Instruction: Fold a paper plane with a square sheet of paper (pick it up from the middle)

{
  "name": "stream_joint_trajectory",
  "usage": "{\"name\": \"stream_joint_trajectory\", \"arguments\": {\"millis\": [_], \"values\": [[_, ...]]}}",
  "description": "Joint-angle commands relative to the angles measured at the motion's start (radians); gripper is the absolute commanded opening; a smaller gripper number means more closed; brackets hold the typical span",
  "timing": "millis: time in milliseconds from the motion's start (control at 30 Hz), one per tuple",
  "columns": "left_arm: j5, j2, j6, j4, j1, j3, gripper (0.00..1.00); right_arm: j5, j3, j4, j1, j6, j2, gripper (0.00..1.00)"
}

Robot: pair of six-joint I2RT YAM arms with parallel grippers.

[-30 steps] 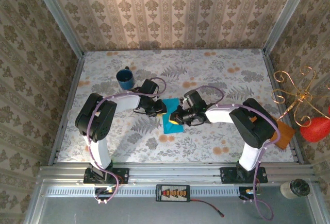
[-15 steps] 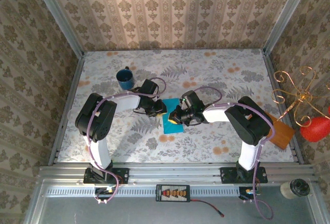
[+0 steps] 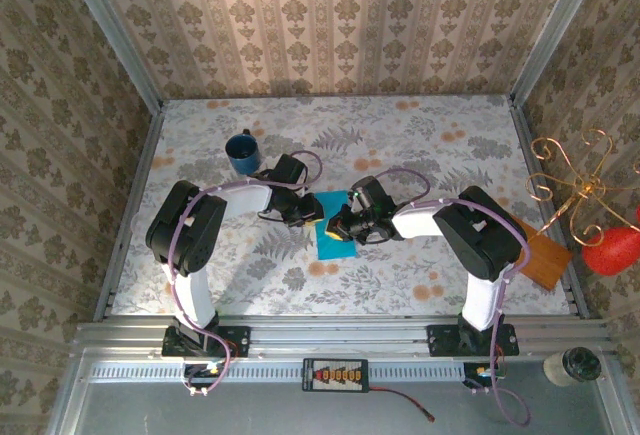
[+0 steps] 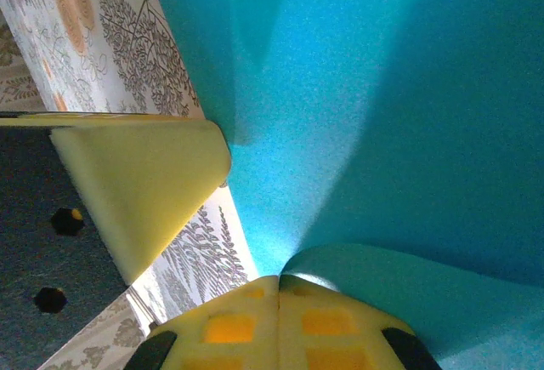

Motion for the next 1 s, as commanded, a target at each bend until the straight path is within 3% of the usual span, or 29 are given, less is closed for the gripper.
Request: {"name": "stream_joint_trajectory", "arguments": {"millis": [0,967], "values": [[-0.024,0.04,-0.013,-0.039,-0.007,-0.029,0.21,0.0,0.019,-0.003,0.005,-0.008,0.026,0.03],[-0.021,0.049,-0.018,-0.035,-0.009,-0.032,0.22,-0.004,0.022,0.033,0.006,-0.004,0.054,0.03]]}}
